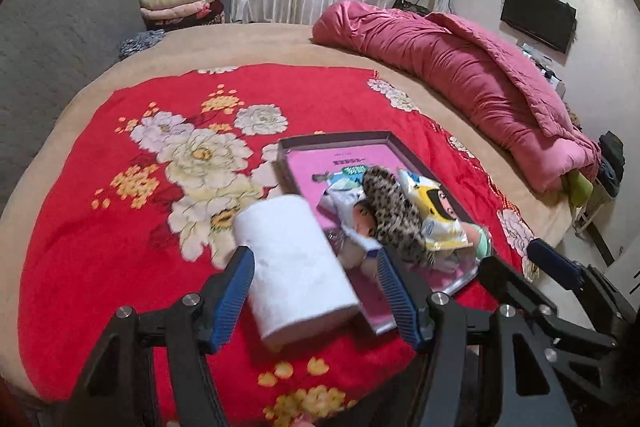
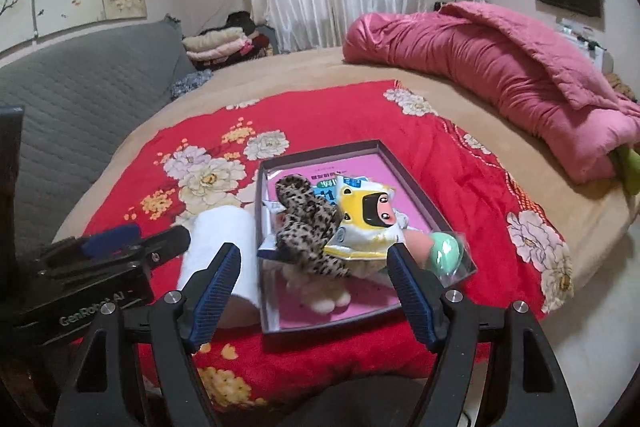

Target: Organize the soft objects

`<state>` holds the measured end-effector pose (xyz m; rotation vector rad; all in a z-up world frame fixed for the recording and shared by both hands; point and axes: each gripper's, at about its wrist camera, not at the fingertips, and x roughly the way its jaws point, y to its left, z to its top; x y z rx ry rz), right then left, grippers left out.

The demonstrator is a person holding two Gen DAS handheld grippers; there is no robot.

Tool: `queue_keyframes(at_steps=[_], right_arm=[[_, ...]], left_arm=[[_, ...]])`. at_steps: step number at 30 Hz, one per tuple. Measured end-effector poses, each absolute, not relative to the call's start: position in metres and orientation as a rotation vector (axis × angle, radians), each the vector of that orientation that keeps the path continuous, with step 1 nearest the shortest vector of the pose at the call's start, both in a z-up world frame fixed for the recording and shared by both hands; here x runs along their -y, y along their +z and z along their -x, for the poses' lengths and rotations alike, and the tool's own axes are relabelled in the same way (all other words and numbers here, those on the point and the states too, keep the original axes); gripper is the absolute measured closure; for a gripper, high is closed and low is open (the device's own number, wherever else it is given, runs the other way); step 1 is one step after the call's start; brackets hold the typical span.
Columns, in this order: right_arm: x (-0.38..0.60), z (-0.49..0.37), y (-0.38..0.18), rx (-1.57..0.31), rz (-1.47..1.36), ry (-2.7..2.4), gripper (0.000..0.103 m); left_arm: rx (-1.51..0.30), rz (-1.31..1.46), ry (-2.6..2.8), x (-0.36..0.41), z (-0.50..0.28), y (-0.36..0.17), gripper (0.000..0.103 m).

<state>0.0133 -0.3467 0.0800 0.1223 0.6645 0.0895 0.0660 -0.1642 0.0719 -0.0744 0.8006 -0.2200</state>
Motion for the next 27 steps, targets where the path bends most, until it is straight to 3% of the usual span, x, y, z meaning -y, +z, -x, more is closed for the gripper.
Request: queue_keyframes(at_steps=[27], right_arm=[[0.326,0.051,0.083,-0.631,-0.05,0.077,0.026]], left_arm=[[-0.786,0.079,-0.206,0.136,0.003,0.061,0.04]])
